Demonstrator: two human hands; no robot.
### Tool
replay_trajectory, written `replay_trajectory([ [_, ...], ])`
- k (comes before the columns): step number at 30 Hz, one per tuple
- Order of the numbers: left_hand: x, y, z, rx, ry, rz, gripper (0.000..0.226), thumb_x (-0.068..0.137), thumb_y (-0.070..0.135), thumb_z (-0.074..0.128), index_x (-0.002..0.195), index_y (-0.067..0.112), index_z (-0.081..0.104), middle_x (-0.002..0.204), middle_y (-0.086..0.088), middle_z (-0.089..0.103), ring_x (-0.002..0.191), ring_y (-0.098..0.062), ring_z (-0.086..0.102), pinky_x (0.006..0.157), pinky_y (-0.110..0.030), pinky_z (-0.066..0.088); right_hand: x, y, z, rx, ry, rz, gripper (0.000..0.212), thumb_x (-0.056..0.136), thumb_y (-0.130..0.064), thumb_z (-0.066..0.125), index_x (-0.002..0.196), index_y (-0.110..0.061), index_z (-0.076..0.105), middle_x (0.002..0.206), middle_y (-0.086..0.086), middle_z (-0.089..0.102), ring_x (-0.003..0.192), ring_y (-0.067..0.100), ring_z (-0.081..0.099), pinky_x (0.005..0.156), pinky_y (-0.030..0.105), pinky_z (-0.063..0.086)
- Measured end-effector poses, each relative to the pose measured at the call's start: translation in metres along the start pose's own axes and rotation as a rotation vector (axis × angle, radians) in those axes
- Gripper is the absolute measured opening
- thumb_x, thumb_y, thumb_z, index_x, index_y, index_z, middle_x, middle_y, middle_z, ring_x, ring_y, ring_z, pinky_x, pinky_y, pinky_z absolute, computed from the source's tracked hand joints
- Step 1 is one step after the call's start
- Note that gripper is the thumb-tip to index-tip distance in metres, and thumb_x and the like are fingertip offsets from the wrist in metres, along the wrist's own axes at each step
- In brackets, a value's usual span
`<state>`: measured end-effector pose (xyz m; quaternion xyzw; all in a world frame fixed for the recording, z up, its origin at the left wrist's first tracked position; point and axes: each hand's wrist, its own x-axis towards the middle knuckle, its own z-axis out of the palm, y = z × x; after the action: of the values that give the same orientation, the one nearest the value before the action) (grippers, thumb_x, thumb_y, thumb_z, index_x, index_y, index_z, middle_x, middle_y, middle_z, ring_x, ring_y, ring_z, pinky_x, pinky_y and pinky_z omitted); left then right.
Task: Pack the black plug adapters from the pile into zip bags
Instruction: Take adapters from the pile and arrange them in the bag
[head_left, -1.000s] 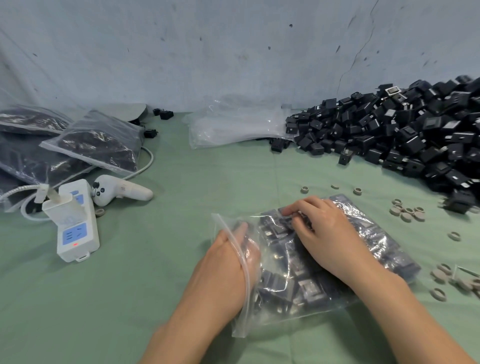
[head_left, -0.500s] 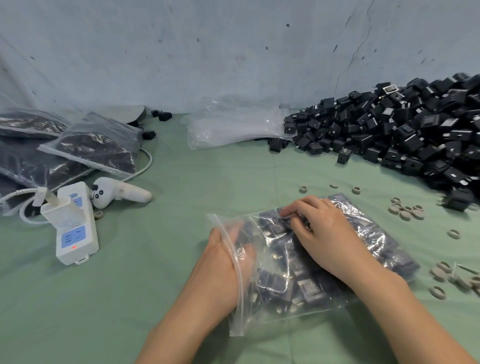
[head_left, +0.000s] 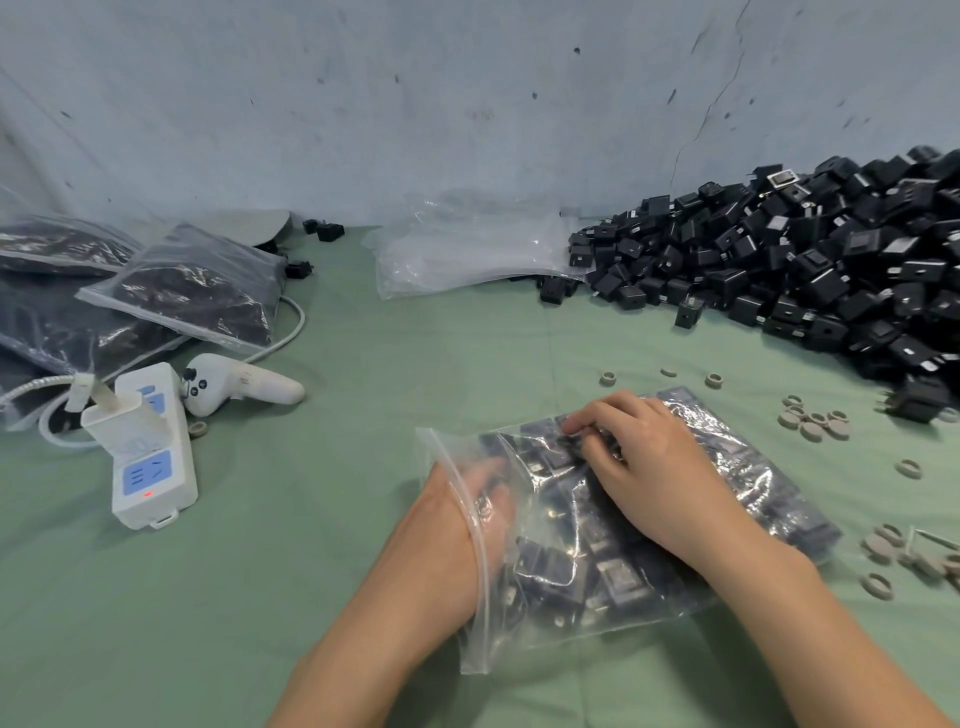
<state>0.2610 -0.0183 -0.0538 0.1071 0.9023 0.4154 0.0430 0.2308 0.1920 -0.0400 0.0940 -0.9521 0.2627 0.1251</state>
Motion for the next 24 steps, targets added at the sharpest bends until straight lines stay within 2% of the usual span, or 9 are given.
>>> replay_trajectory([
  [2, 0.000, 0.003, -0.001, -0.013, -0.031, -0.007, 0.053, 0.090, 0.065, 0.030, 0.137, 0.049, 0.046, 0.138, 0.022, 0.048, 0.112, 0.004, 0.056, 0.099, -0.034, 0.049, 0.000, 0.000, 0.000, -0.001, 0.001, 0.001, 0.023, 0.101, -0.026, 0.048, 0.110, -0.030, 0.068, 0.113, -0.017, 0.058, 0.108, 0.012, 0.047, 0.102, 0.039, 0.039],
  [5, -0.002, 0.007, -0.003, -0.024, -0.010, 0.003, 0.040, 0.094, 0.060, 0.034, 0.125, 0.047, 0.056, 0.119, 0.025, 0.060, 0.095, 0.008, 0.062, 0.090, -0.033, 0.053, 0.000, 0.000, 0.000, -0.002, 0.001, -0.001, 0.023, 0.101, -0.026, 0.048, 0.110, -0.030, 0.068, 0.113, -0.017, 0.058, 0.108, 0.012, 0.047, 0.102, 0.039, 0.039],
  [8, -0.004, 0.010, -0.003, -0.058, 0.052, 0.015, 0.028, 0.099, 0.052, 0.040, 0.101, 0.037, 0.065, 0.099, 0.023, 0.066, 0.080, 0.005, 0.065, 0.075, -0.019, 0.054, 0.000, 0.000, 0.000, 0.000, -0.001, -0.002, 0.023, 0.101, -0.027, 0.047, 0.110, -0.031, 0.068, 0.113, -0.017, 0.057, 0.108, 0.011, 0.047, 0.102, 0.038, 0.039],
  [11, -0.006, 0.011, -0.011, -0.196, 0.069, -0.013, 0.021, 0.100, 0.045, 0.049, 0.100, 0.037, 0.069, 0.086, 0.020, 0.071, 0.073, 0.005, 0.065, 0.064, -0.010, 0.048, 0.000, 0.001, 0.000, -0.001, -0.003, 0.002, 0.023, 0.101, -0.027, 0.047, 0.110, -0.031, 0.068, 0.113, -0.018, 0.057, 0.108, 0.011, 0.046, 0.102, 0.038, 0.038],
  [13, -0.010, 0.009, -0.021, -0.270, -0.019, -0.001, 0.017, 0.100, 0.033, 0.053, 0.106, 0.036, 0.069, 0.094, 0.020, 0.072, 0.081, 0.005, 0.067, 0.068, -0.008, 0.047, 0.000, 0.001, 0.000, -0.003, -0.004, 0.002, 0.023, 0.101, -0.027, 0.047, 0.111, -0.031, 0.067, 0.114, -0.017, 0.057, 0.109, 0.011, 0.046, 0.102, 0.038, 0.038],
  [16, -0.017, 0.004, -0.036, -0.317, -0.236, 0.002, 0.034, 0.097, 0.015, 0.057, 0.120, 0.040, 0.063, 0.111, 0.026, 0.069, 0.098, 0.006, 0.065, 0.077, -0.003, 0.044, 0.000, 0.000, 0.000, -0.002, -0.002, 0.001, 0.024, 0.101, -0.027, 0.047, 0.111, -0.030, 0.068, 0.115, -0.017, 0.058, 0.109, 0.012, 0.047, 0.102, 0.038, 0.038],
  [18, -0.020, 0.002, -0.039, -0.290, -0.303, 0.010, 0.041, 0.091, 0.014, 0.059, 0.124, 0.040, 0.061, 0.116, 0.028, 0.066, 0.103, 0.008, 0.063, 0.080, -0.002, 0.043, 0.000, 0.000, 0.000, -0.004, -0.002, -0.001, 0.024, 0.101, -0.028, 0.046, 0.112, -0.030, 0.068, 0.116, -0.016, 0.058, 0.109, 0.011, 0.047, 0.102, 0.038, 0.038],
  [21, -0.021, 0.000, -0.033, -0.238, -0.243, 0.020, 0.037, 0.096, 0.015, 0.060, 0.122, 0.041, 0.062, 0.116, 0.032, 0.064, 0.106, 0.011, 0.060, 0.088, -0.008, 0.044, -0.001, 0.000, -0.001, -0.006, -0.004, 0.001, 0.025, 0.101, -0.028, 0.046, 0.113, -0.031, 0.067, 0.116, -0.016, 0.058, 0.108, 0.011, 0.046, 0.102, 0.037, 0.038],
  [24, -0.016, 0.003, -0.025, -0.159, -0.064, 0.107, 0.030, 0.097, 0.027, 0.062, 0.107, 0.055, 0.065, 0.109, 0.033, 0.065, 0.103, 0.013, 0.060, 0.087, -0.006, 0.044, 0.000, 0.000, -0.001, -0.011, -0.006, 0.001, 0.025, 0.101, -0.029, 0.045, 0.113, -0.031, 0.067, 0.116, -0.016, 0.058, 0.107, 0.011, 0.046, 0.101, 0.037, 0.038],
])
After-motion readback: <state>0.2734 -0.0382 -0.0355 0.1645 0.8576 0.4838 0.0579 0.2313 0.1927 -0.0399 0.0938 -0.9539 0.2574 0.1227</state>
